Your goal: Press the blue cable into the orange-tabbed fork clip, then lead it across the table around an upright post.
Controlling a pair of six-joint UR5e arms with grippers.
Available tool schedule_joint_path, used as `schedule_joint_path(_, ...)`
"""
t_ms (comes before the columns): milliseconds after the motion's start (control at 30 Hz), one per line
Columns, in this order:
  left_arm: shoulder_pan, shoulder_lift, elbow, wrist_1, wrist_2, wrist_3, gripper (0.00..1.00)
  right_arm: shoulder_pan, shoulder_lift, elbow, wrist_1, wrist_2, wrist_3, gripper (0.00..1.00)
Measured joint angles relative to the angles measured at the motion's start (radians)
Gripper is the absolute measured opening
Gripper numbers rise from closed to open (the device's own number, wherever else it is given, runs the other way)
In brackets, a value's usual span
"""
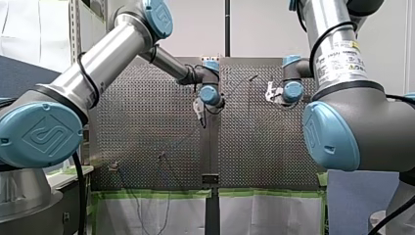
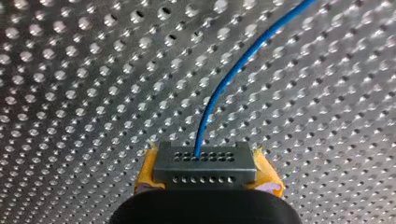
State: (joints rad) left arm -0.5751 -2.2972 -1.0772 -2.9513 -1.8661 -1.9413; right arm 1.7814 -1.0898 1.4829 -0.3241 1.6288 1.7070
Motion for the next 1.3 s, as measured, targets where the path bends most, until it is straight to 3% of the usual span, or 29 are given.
schedule_joint_path(300, 0.003, -0.015, 0.069, -0.012, -0.009, -0.002, 0.91, -0.011, 0.019, 0.015, -0.051, -0.001, 0.006, 0.0)
schedule_joint_path(800, 0.007, -0.015, 0.073, -0.009, -0.004, -0.002, 0.91, -0.015, 0.044, 0.034, -0.073, 0.001, 0.0, 0.0)
schedule_joint_path(1067, 0.007, -0.015, 0.073, -0.009, 0.001, -0.002, 0.91, -0.017, 0.048, 0.065, -0.117, 0.0, 0.004, 0.0)
schedule_joint_path(1300, 0.008, -0.015, 0.073, -0.009, 0.003, -0.002, 0.91, -0.018, 0.067, 0.071, -0.127, -0.002, 0.0, 0.0)
